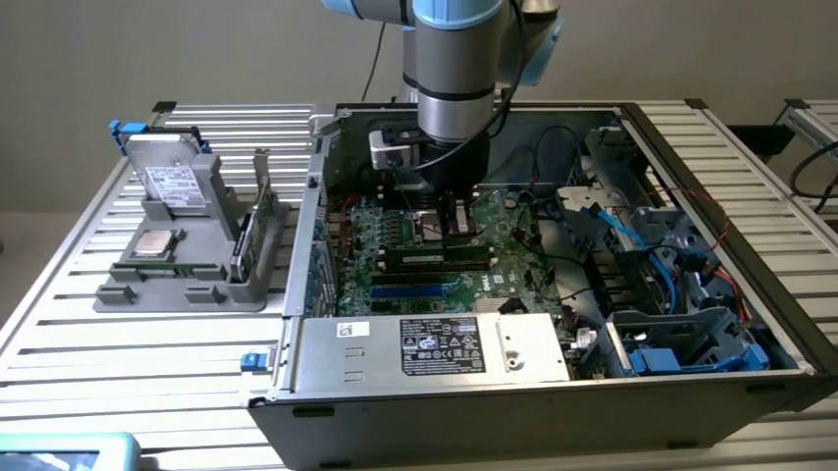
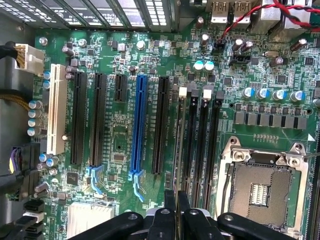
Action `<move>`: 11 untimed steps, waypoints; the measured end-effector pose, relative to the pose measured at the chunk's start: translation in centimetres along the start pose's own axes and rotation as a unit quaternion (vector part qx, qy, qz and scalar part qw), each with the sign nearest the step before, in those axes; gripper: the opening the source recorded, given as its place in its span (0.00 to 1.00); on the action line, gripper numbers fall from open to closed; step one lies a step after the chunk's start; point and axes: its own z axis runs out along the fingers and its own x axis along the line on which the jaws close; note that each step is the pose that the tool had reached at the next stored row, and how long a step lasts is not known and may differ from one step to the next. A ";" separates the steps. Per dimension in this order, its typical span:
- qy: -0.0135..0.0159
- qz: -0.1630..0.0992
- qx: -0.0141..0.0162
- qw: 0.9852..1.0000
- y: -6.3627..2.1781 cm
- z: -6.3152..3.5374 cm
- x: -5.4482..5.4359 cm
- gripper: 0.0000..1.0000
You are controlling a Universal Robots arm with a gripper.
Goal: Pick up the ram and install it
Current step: 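Insert the ram into the slot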
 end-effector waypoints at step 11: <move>0.000 -0.005 0.000 1.000 0.05 0.14 0.0 0.13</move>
